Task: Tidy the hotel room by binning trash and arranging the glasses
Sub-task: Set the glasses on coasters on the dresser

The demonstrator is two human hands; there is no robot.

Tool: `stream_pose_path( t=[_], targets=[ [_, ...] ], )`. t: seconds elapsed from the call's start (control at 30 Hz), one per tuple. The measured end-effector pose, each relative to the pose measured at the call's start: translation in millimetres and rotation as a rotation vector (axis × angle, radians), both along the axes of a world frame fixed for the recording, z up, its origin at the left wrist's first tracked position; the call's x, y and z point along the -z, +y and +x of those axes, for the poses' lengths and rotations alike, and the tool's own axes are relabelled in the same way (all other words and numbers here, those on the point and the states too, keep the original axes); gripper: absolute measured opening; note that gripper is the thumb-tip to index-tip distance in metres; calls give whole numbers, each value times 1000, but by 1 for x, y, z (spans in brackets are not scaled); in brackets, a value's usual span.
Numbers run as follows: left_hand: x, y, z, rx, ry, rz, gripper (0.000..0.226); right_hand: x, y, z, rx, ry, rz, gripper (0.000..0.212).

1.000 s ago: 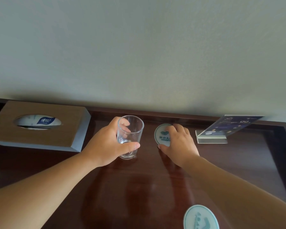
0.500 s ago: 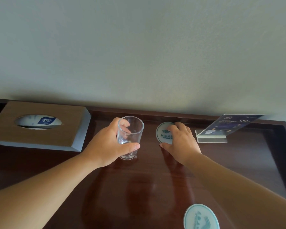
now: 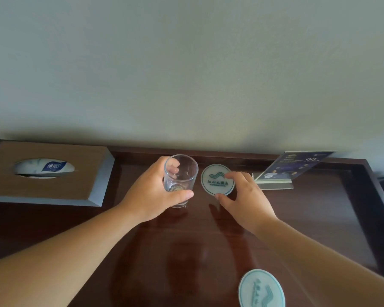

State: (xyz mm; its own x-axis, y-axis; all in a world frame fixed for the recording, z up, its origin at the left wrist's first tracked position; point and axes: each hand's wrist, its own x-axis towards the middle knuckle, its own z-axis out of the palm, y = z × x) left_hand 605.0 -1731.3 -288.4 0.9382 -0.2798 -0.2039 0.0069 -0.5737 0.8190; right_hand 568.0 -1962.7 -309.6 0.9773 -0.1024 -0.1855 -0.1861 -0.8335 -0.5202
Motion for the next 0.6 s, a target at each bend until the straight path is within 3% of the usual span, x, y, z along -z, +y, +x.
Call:
stream_pose_path(
  t=[0.6],
  targets=[
    [13, -84, 20, 34, -37, -72, 70, -19, -36, -31, 110, -121, 212, 46]
  ],
)
